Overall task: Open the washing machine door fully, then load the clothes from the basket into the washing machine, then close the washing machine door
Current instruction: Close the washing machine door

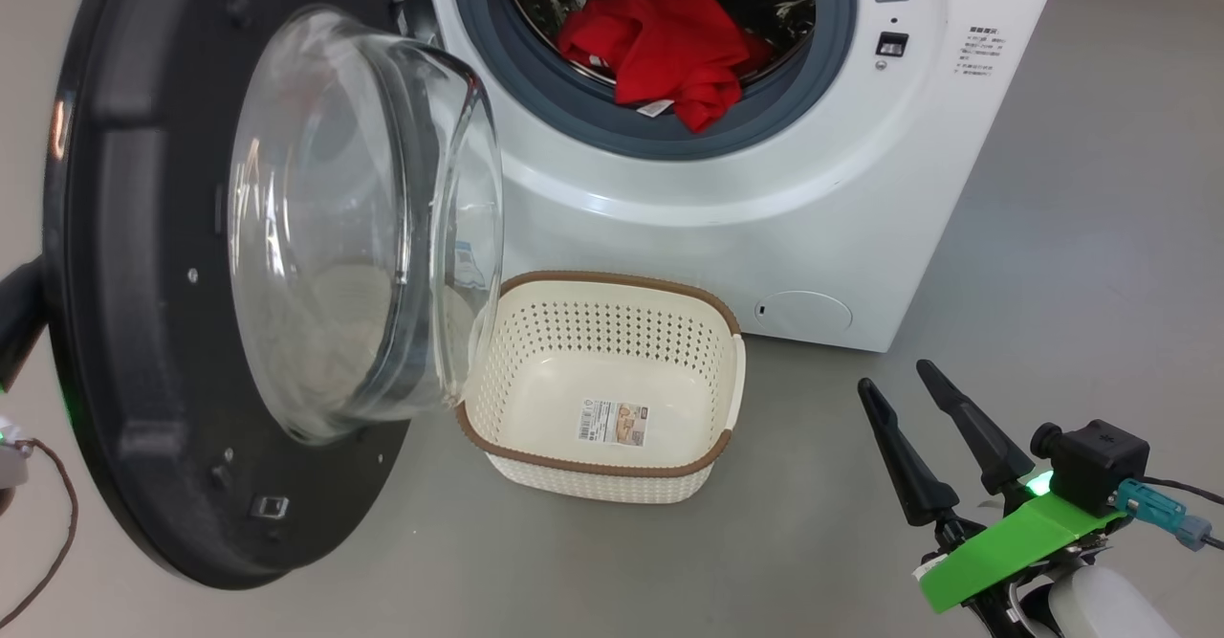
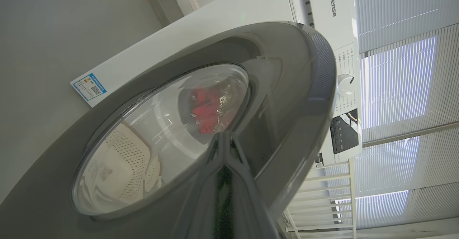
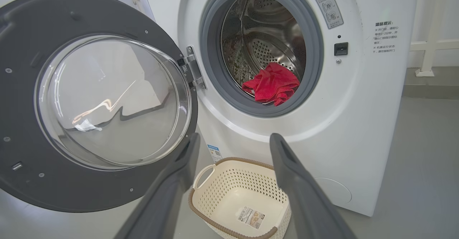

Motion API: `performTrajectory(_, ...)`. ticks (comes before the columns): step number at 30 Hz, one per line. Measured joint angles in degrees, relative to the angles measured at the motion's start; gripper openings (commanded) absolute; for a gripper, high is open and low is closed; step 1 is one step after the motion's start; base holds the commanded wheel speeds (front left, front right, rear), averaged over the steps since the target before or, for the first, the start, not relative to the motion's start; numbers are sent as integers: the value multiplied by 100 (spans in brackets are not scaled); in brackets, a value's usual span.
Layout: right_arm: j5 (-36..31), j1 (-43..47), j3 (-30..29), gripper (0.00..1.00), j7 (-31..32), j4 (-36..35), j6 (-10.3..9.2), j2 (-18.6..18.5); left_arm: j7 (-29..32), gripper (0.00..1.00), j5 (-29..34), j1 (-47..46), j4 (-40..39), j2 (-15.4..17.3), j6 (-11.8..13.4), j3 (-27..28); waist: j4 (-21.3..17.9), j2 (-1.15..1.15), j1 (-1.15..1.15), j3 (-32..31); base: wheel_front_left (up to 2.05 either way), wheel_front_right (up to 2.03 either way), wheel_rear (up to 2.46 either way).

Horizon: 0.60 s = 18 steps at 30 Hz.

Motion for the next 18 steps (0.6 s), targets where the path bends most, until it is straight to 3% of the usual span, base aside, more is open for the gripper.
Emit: performTrajectory(18, 8, -1, 1, 100, 0, 10, 0, 9, 283, 0, -38, 57, -772, -147, 187, -492, -323, 0, 0, -13, 0, 0, 0)
